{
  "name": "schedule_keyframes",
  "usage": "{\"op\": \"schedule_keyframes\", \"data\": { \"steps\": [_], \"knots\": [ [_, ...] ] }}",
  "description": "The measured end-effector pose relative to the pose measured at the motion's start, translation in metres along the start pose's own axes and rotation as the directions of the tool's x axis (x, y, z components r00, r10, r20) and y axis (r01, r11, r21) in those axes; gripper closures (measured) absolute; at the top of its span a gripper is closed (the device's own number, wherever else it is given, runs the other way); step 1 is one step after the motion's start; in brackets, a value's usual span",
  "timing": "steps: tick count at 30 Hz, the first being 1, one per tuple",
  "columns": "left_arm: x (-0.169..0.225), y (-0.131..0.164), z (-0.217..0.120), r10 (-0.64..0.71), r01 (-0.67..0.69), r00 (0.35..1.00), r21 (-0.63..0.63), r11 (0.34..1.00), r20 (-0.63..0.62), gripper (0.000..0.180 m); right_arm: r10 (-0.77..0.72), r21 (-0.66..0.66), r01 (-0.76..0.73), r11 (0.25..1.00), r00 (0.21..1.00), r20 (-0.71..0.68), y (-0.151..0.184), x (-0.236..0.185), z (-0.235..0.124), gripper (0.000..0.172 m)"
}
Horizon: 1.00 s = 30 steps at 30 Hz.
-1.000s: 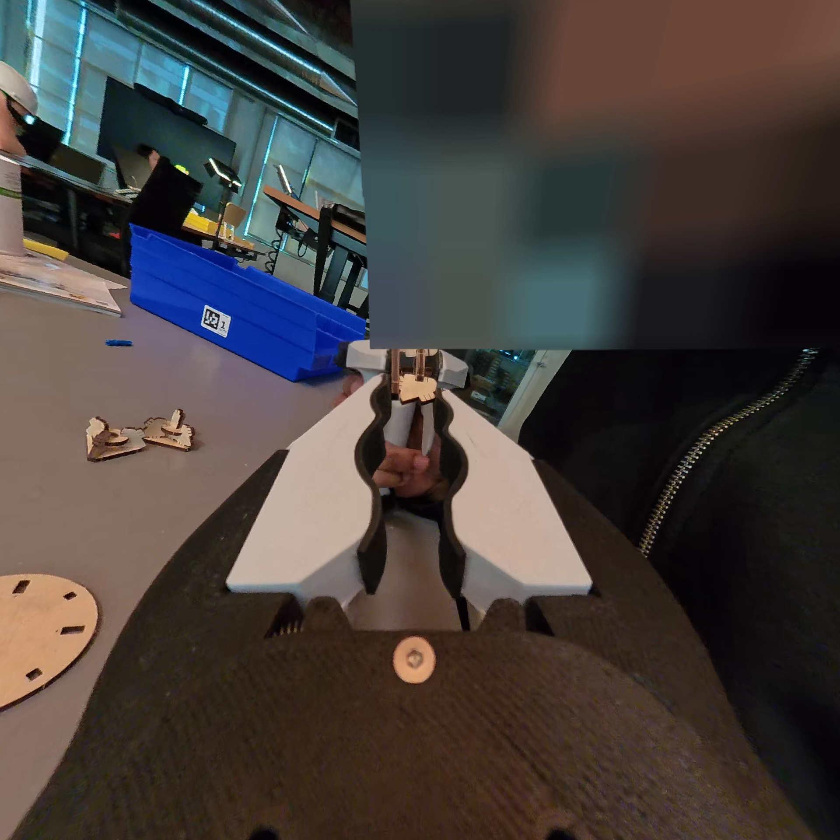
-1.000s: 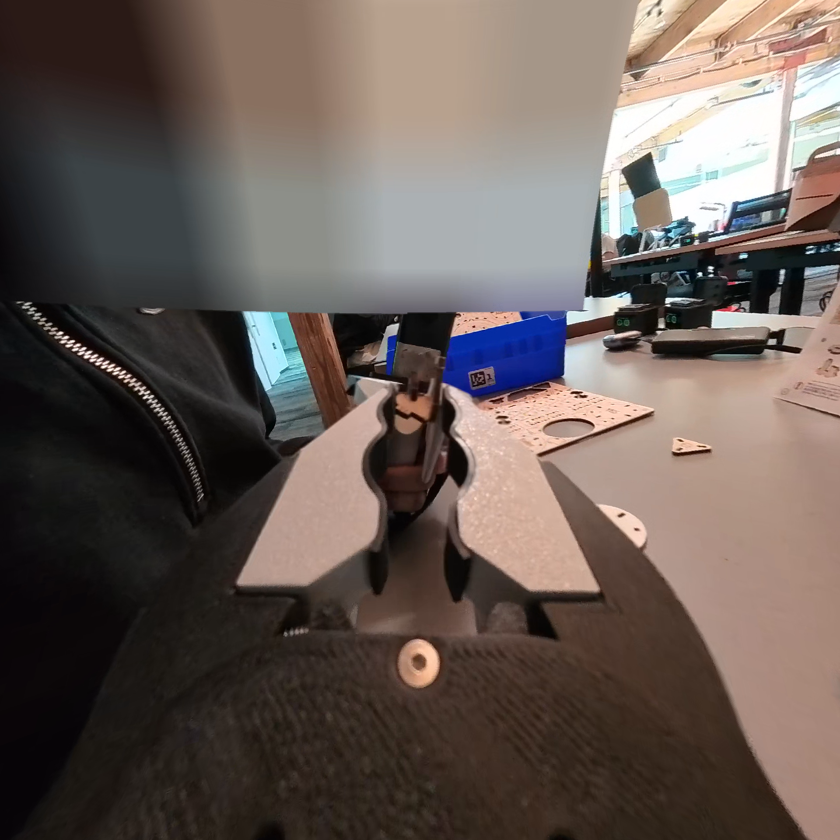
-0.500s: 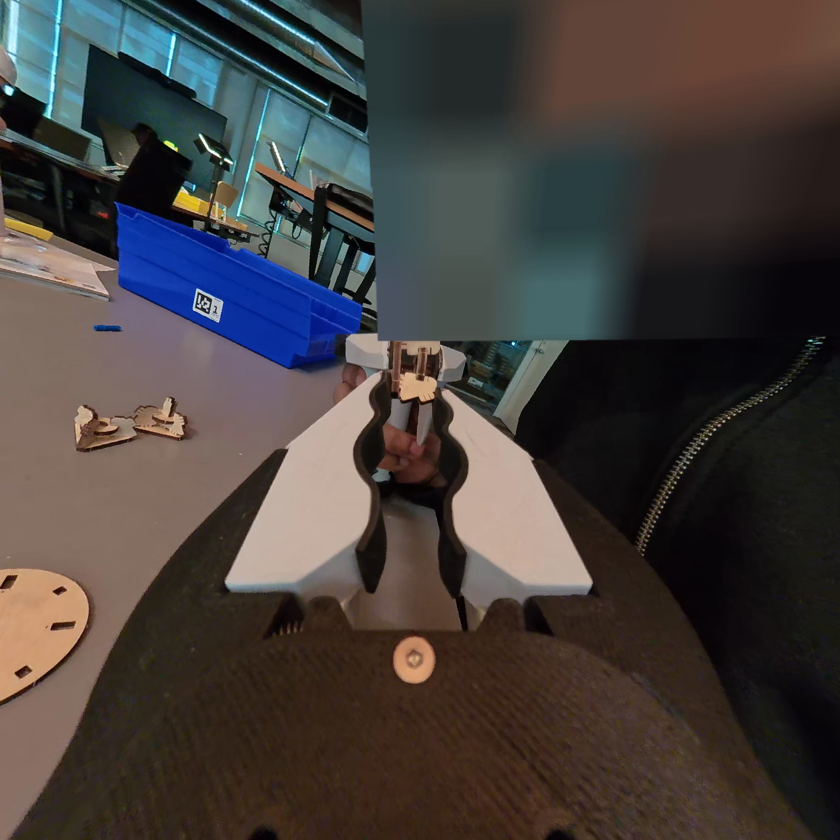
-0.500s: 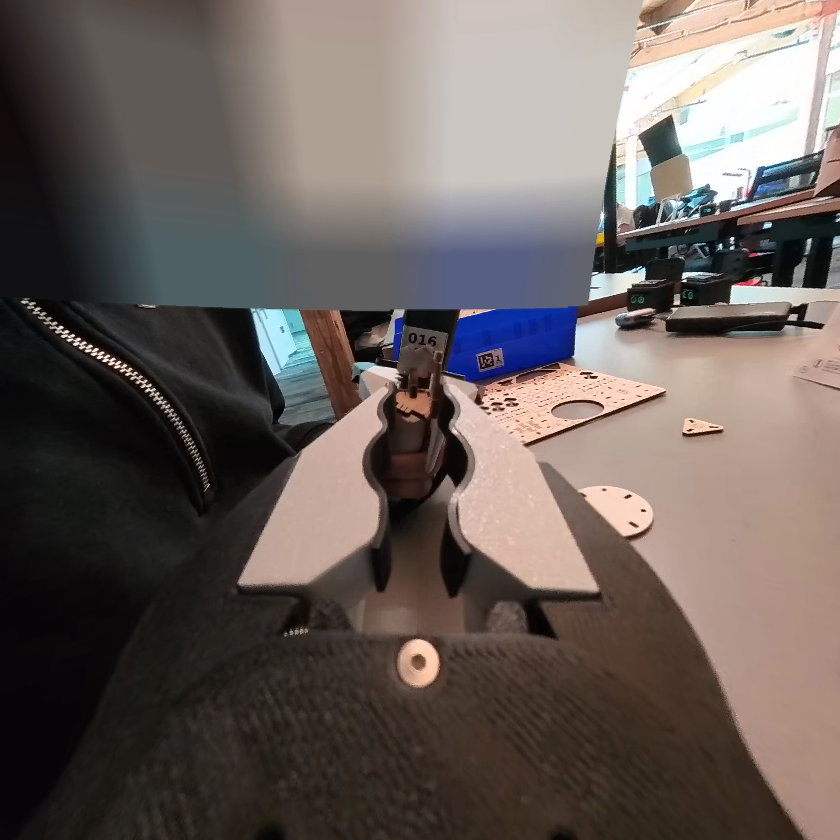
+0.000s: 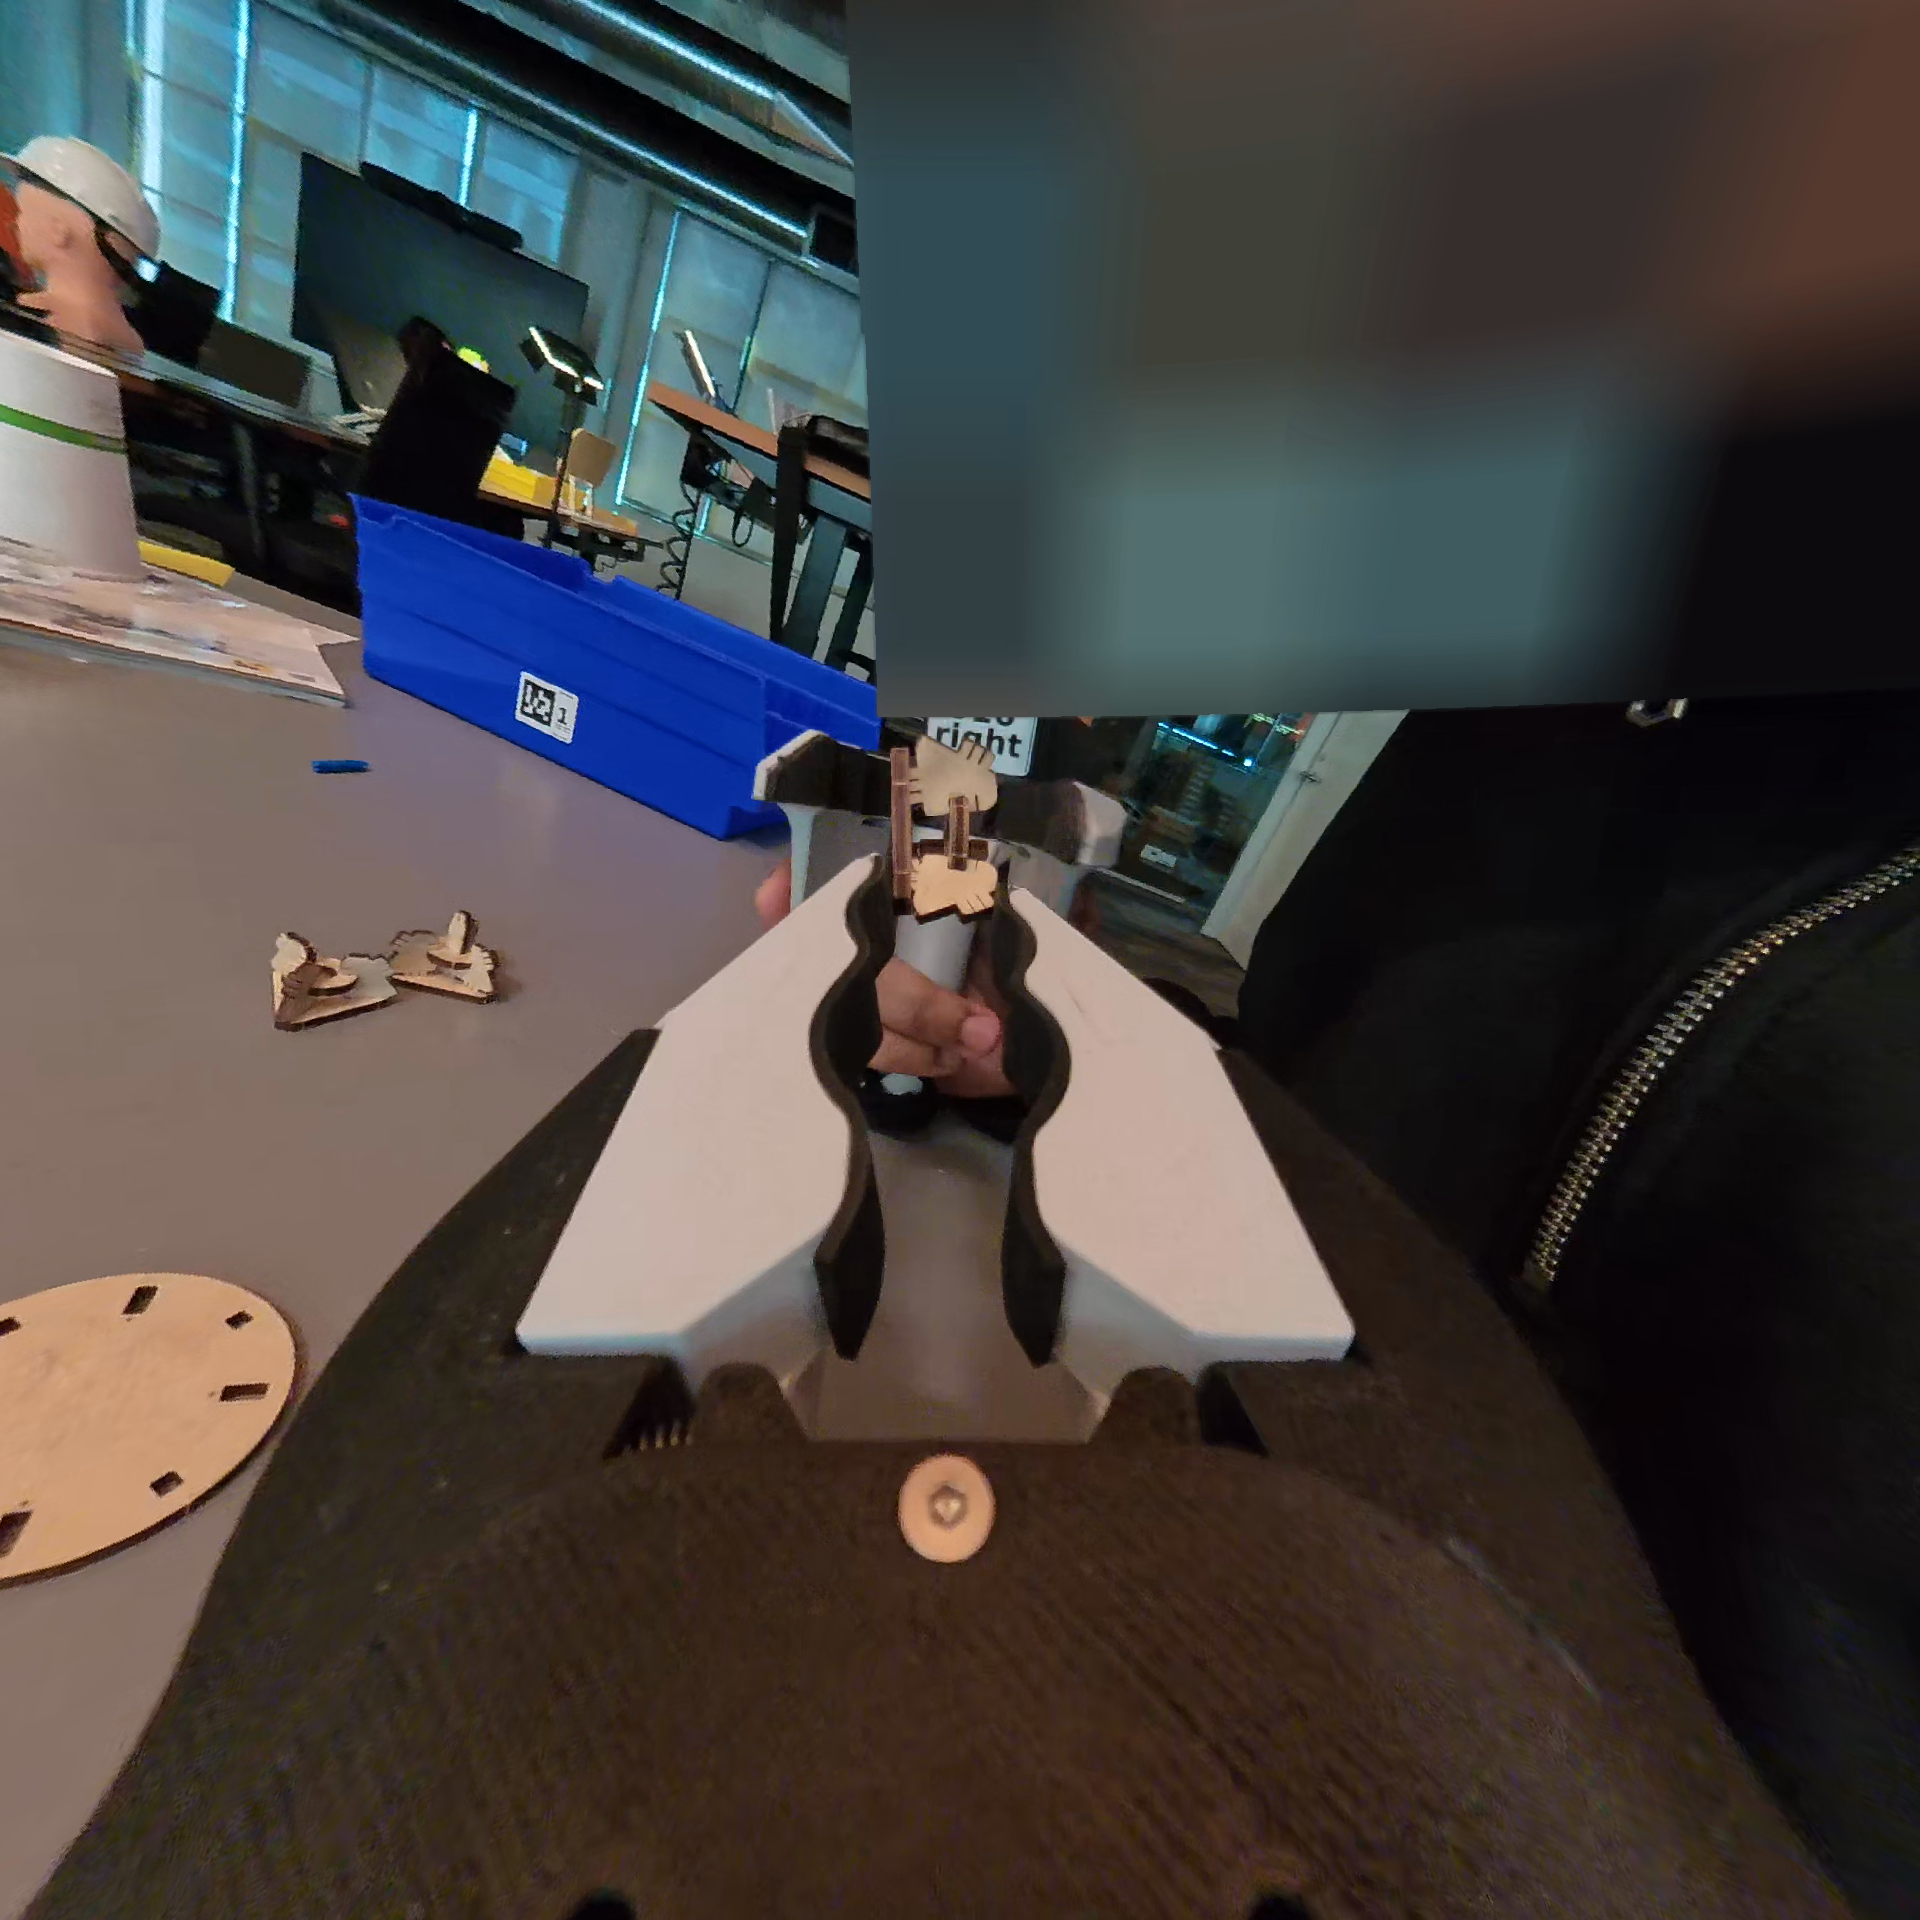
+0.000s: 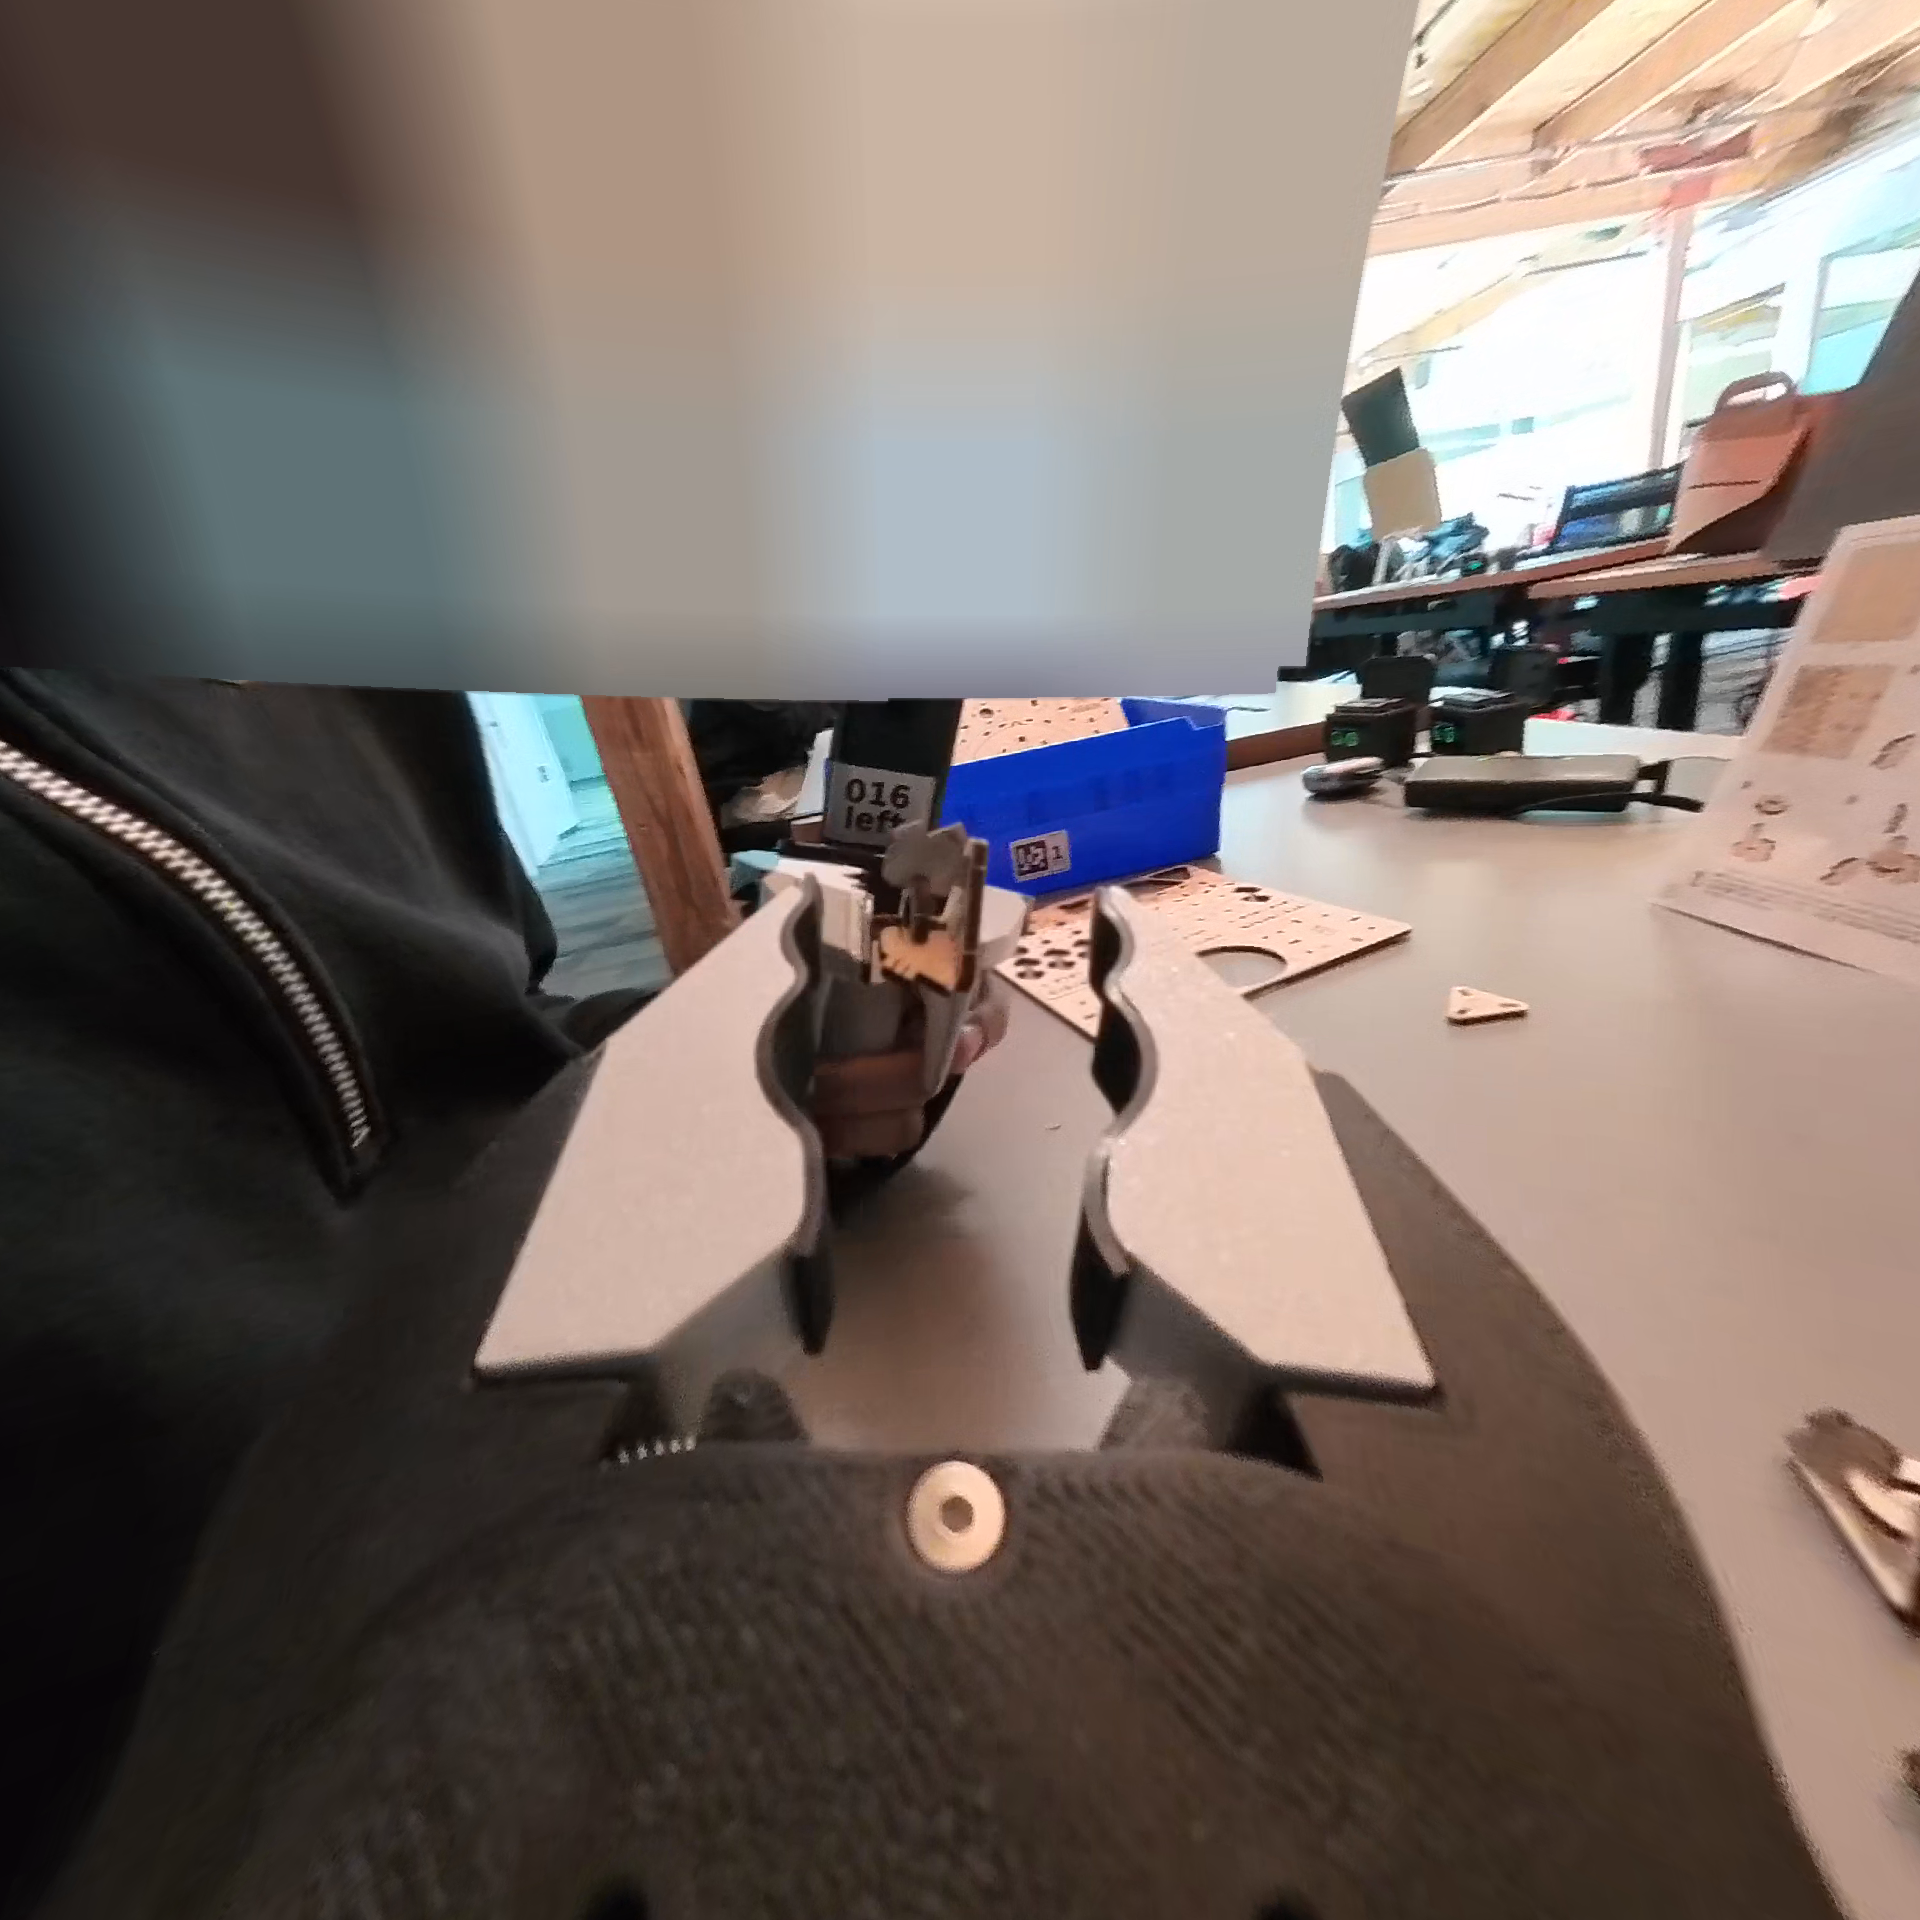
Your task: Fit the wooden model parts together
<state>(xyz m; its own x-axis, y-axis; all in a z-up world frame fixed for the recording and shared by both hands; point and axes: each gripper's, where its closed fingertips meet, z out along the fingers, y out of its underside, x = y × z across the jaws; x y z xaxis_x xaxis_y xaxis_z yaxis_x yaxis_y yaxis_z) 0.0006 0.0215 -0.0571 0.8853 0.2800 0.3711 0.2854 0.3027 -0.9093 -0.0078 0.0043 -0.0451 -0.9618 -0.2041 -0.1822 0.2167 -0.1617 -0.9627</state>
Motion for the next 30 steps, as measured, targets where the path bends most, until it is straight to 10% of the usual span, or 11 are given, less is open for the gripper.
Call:
{"op": "schedule_keyframes", "data": {
  "steps": [30],
  "knots": [
    [0.008, 0.016, 0.008, 0.084, -0.083, 0.996, -0.101, 0.991, 0.000, 0.164, 0.085, -0.028, -0.082, 0.996, 0.984, 0.155, 0.005, -0.016, -0.003, 0.155]
  ]
}}
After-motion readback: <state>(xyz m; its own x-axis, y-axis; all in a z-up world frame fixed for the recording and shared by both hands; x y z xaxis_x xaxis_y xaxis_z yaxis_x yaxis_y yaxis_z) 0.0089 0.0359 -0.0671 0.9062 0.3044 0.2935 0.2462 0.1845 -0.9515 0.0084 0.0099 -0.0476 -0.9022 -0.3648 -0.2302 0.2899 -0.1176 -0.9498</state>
